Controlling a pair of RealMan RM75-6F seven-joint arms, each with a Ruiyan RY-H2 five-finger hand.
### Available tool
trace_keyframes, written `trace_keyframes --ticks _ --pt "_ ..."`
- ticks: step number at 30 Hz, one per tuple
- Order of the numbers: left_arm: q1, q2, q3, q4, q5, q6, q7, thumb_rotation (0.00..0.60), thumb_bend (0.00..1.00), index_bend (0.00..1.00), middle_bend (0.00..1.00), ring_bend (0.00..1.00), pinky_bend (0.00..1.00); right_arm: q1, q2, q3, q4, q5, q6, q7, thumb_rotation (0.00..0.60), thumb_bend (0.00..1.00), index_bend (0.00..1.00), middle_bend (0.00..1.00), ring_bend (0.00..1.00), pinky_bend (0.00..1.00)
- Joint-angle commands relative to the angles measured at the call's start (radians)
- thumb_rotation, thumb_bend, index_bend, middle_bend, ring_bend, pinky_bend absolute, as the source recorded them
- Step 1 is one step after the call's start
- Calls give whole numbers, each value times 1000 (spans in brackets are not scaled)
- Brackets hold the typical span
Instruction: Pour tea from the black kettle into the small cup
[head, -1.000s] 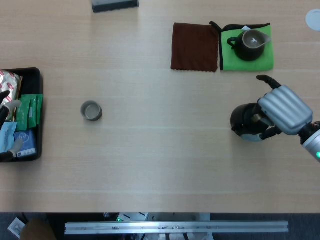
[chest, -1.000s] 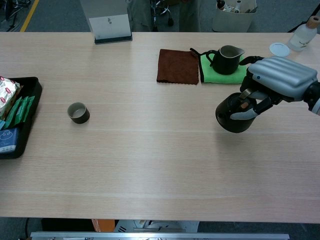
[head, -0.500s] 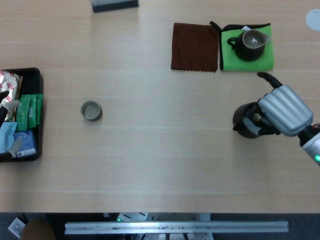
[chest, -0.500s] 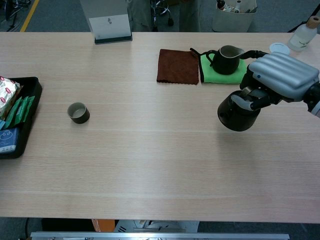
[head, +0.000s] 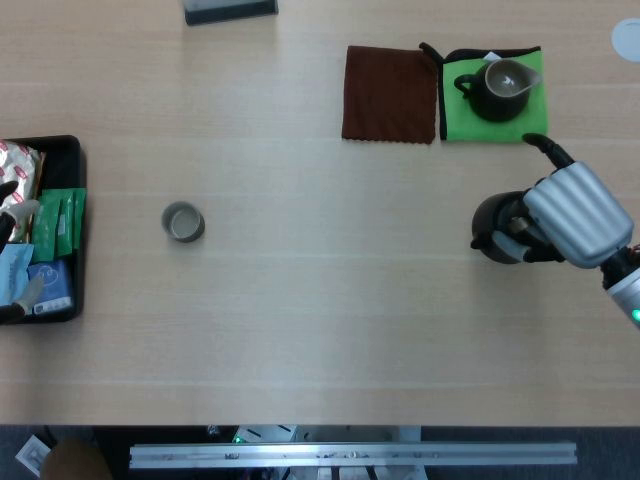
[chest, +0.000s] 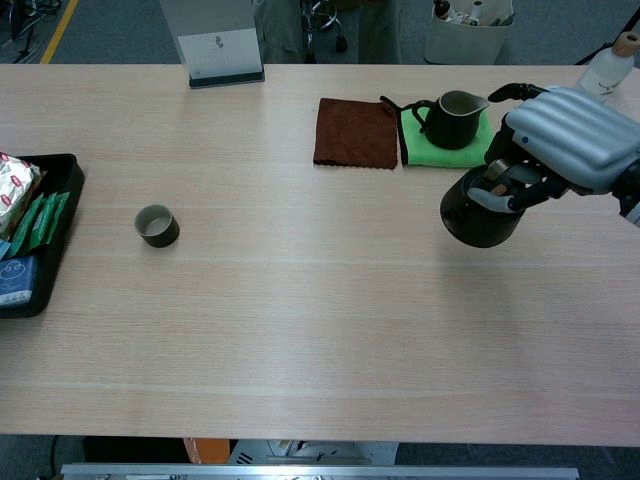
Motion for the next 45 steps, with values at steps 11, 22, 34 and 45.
trace_keyframes --ticks 11,22,34,45 --pt "-28 -15 -10 36 -9 -37 2 600 269 195 98 82 56 -19 23 7 -5 -4 29 -18 505 288 1000 1000 939 142" --pt "-159 -42 -16 83 7 -234 -50 600 270 196 104 83 56 -43 61 15 -21 -10 70 -13 504 283 1000 1000 940 142" --pt "-353 -176 -86 106 -123 -489 42 600 270 253 104 87 56 -61 91 17 -27 -8 82 8 505 274 1000 1000 939 142" --pt "-443 -329 -106 234 -332 -576 233 600 269 251 97 86 56 -66 99 22 -32 -20 88 26 506 272 1000 1000 939 142"
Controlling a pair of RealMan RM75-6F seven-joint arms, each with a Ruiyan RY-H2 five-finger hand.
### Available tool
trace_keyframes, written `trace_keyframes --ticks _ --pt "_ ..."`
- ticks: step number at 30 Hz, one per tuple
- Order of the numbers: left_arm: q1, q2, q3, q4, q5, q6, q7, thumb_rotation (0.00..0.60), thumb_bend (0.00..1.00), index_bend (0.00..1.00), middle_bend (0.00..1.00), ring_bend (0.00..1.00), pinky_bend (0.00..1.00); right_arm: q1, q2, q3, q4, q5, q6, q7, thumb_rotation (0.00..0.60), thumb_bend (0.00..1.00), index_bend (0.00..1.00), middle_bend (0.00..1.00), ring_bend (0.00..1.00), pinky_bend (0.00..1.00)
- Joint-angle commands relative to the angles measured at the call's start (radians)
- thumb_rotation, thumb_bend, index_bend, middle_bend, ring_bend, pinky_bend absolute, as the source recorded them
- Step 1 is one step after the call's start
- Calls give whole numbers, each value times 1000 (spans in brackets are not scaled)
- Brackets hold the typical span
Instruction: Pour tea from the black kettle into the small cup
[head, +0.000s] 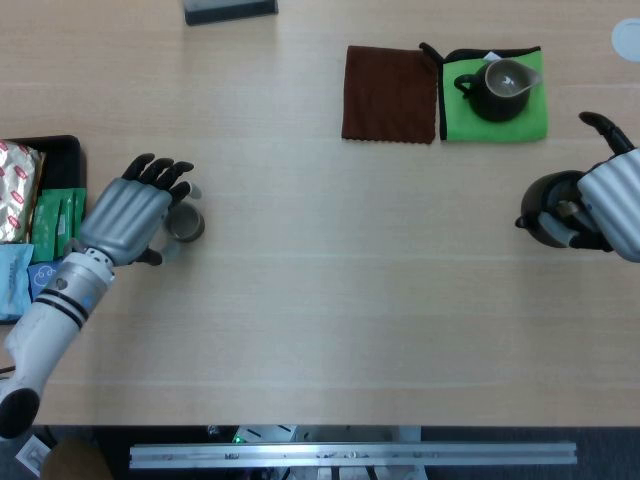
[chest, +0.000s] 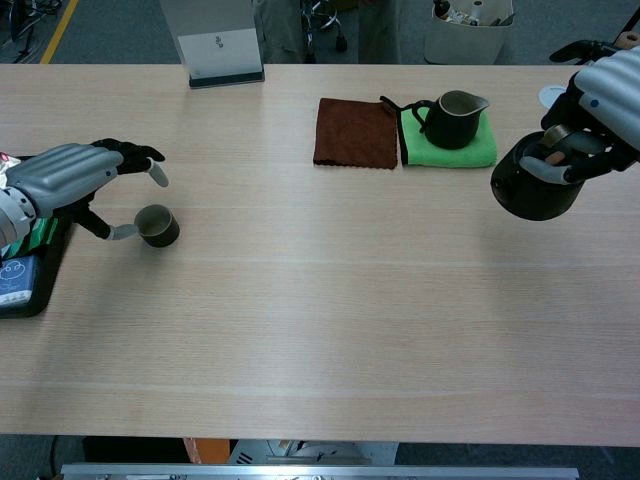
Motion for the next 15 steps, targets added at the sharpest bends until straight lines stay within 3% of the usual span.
trace_keyframes --ticks 1,15 --pt "-24 -54 -5 52 -64 -18 39 600 269 252 97 86 56 0 1 1 -1 -2 -1 1 506 272 1000 1000 939 142" --pt "-55 -116 21 111 -161 -15 113 600 269 239 91 86 56 -10 21 1 -12 -16 9 19 505 270 1000 1000 939 142"
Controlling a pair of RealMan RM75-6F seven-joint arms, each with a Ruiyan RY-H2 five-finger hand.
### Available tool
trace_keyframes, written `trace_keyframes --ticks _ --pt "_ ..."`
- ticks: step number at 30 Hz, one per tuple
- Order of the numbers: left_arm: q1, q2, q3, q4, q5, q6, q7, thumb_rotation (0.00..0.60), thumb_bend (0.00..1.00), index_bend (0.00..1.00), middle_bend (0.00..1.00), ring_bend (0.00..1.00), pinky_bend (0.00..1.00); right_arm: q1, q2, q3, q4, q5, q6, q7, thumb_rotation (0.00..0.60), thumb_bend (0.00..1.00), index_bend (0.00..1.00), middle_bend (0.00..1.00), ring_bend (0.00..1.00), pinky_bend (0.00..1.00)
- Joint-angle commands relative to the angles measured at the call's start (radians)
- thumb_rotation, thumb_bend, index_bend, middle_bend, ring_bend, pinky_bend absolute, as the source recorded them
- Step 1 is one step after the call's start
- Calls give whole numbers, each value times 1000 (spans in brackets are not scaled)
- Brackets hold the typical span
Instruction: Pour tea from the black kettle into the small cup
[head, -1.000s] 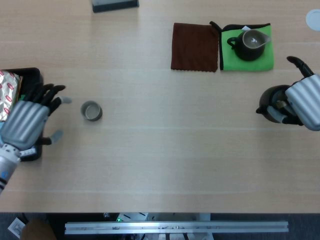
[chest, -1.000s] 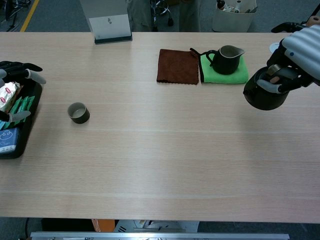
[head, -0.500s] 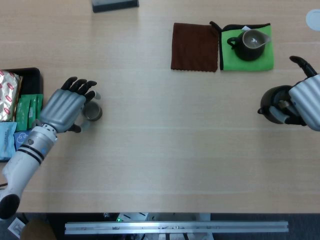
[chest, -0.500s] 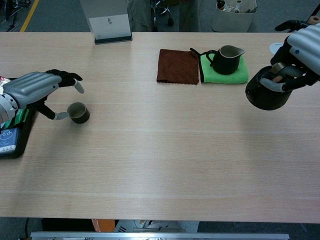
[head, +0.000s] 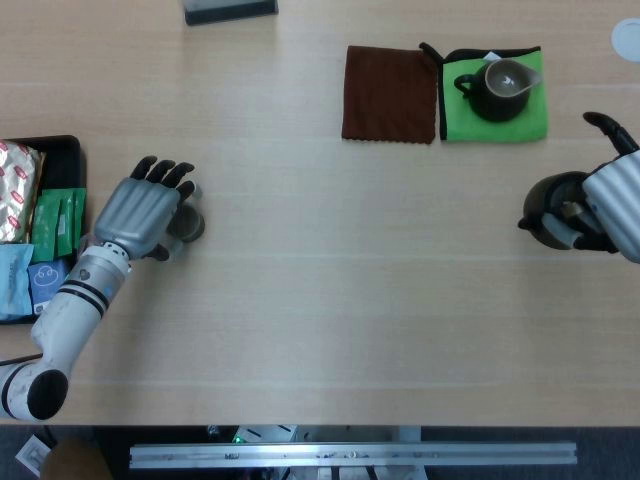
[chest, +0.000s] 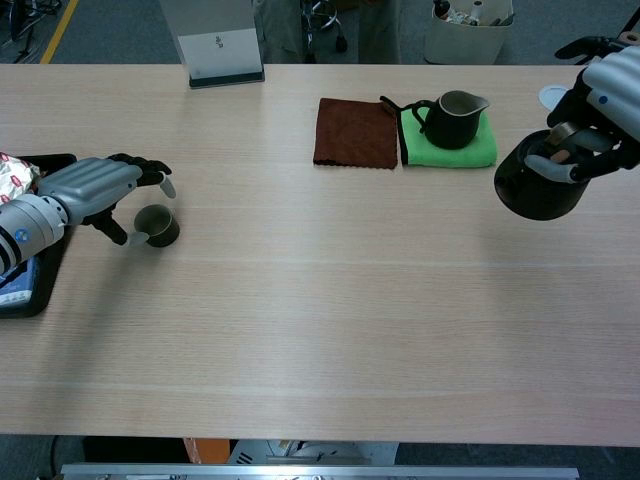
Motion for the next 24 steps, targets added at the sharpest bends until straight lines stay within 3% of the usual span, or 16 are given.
trace_keyframes --ticks 1,24 --pt "-4 -10 5 11 -11 2 3 600 269 239 91 86 56 -2 2 -1 -1 -3 2 4 505 270 1000 1000 939 142" --pt "-13 -72 40 100 -25 10 -7 600 269 250 96 86 56 -12 10 -3 5 -6 -2 24 505 267 1000 1000 939 142"
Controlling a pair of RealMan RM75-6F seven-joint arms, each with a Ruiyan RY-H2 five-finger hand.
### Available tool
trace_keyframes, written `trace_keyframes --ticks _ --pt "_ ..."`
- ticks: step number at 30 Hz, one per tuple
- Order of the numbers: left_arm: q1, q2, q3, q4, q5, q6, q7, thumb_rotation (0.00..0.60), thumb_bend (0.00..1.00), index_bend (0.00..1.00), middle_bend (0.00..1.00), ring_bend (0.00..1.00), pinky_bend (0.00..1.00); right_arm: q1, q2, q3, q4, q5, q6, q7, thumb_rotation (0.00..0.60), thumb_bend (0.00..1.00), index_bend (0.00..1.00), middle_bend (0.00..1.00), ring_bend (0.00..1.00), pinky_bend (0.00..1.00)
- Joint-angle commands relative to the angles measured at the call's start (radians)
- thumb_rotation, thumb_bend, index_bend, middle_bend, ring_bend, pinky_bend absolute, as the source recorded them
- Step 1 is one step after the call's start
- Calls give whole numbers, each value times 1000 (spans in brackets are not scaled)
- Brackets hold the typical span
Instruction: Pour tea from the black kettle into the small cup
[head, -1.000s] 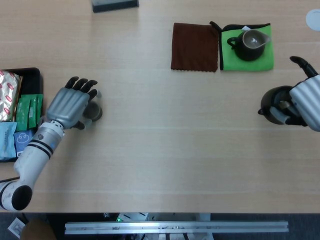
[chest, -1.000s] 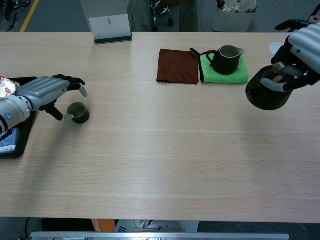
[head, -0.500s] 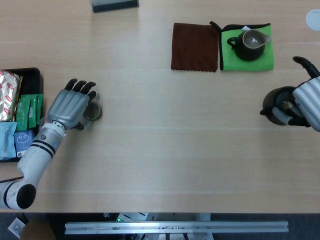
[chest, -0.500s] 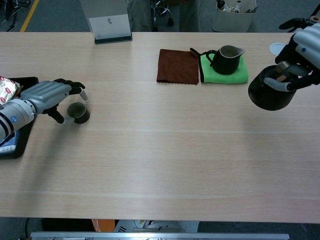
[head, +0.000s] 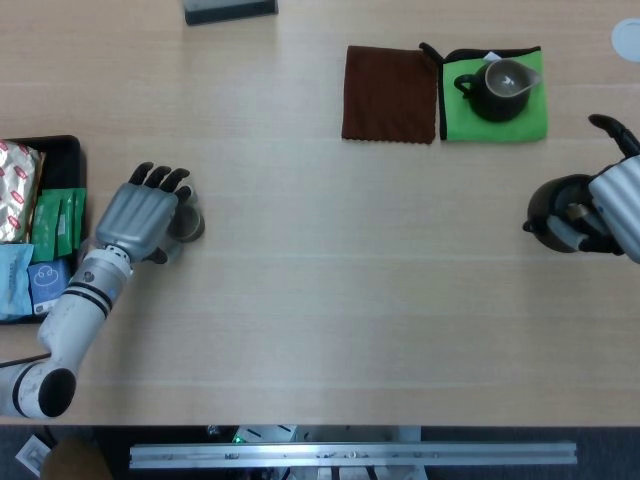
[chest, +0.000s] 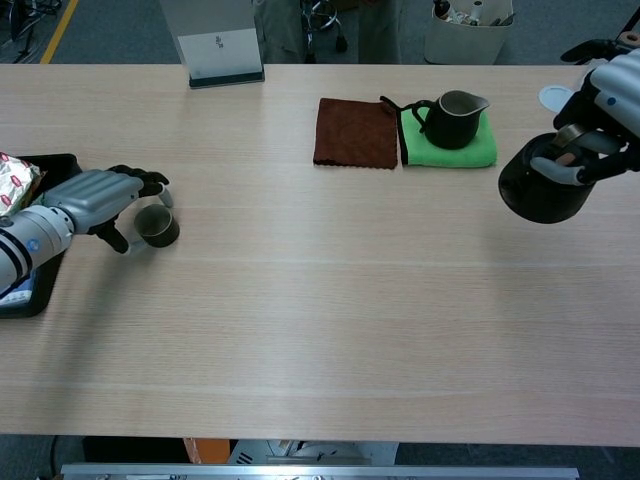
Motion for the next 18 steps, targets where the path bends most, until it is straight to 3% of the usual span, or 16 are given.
trace_keyframes --ticks 1,18 --pt "-1 -9 1 11 1 1 -2 600 269 253 97 86 56 -1 1 0 1 0 0 1 505 266 1000 1000 939 142" --pt "-10 -49 -4 50 -11 1 -10 600 269 354 131 93 56 -5 1 1 15 4 -3 28 520 255 1000 1000 939 142"
